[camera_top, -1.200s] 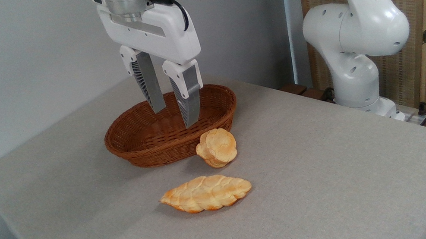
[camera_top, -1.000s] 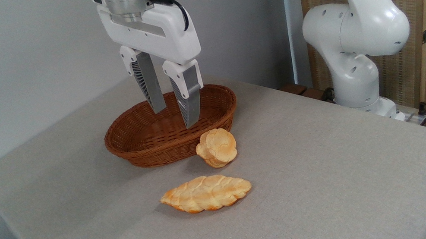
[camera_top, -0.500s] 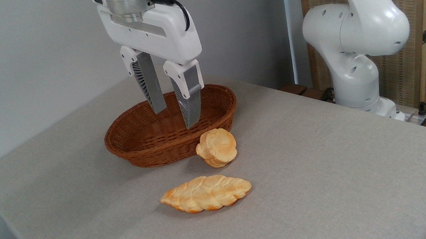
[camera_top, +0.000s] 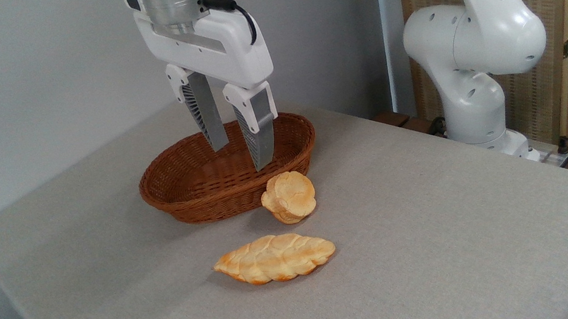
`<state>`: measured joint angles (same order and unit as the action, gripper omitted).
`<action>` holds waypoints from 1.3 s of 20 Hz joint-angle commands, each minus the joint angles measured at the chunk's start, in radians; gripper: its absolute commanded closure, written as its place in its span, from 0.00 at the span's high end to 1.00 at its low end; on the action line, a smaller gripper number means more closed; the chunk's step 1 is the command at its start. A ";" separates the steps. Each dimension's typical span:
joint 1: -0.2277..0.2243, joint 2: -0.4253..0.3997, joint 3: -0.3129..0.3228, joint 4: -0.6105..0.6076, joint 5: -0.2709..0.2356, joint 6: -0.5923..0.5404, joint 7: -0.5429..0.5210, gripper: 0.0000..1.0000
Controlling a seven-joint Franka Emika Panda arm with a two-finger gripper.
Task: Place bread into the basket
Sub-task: 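Lower the gripper beside the basket onto the small round bread roll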
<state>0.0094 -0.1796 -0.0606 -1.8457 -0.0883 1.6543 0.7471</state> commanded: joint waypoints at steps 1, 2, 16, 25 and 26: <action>0.014 0.020 0.001 0.016 -0.014 -0.031 0.031 1.00; 0.014 0.025 0.001 0.016 -0.014 -0.031 0.031 1.00; -0.002 0.138 -0.011 -0.060 -0.024 -0.010 -0.168 1.00; -0.016 0.232 -0.025 -0.061 -0.103 0.013 -0.466 1.00; -0.017 0.233 -0.028 -0.069 -0.106 0.016 -0.480 1.00</action>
<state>0.0048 0.0351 -0.0794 -1.9165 -0.1734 1.6629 0.3247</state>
